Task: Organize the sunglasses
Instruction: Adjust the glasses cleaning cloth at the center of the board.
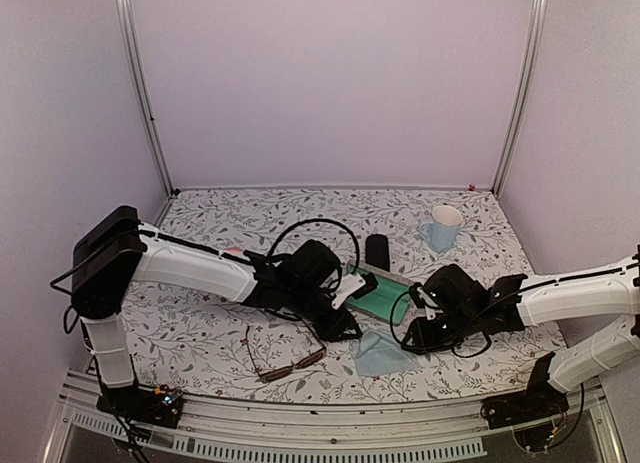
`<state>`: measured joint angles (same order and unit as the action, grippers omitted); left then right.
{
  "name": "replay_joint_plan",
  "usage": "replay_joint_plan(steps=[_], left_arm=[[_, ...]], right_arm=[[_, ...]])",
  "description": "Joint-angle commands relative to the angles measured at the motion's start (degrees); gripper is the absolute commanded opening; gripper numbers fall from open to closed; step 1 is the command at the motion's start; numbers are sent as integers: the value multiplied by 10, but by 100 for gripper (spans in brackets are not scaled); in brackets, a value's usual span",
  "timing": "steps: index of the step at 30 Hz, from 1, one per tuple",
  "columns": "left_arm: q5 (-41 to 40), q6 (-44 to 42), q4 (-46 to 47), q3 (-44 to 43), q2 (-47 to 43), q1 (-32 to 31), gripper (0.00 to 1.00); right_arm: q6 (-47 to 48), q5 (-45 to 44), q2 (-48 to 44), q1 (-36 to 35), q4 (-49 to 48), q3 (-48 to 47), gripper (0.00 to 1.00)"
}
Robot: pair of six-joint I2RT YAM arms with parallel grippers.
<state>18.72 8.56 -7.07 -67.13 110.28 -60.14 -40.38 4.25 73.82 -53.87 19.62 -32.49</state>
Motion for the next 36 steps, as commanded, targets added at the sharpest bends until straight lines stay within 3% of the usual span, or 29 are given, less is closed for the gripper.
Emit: replay_joint_plan(steps=[1, 8, 28, 36], left_arm=[[9, -14, 15, 23, -22, -28, 33], [-3, -7, 11, 20, -1, -45, 32], [8, -11, 6, -4, 57, -56, 27], [-2, -13, -3, -13, 61, -58, 12]], right_arm=[[37, 4, 36, 19, -42, -27, 31], [53, 29, 86, 23, -79, -34, 31], [47, 24, 73, 24, -86, -19, 31], [45, 22, 66, 25, -86, -14, 31]])
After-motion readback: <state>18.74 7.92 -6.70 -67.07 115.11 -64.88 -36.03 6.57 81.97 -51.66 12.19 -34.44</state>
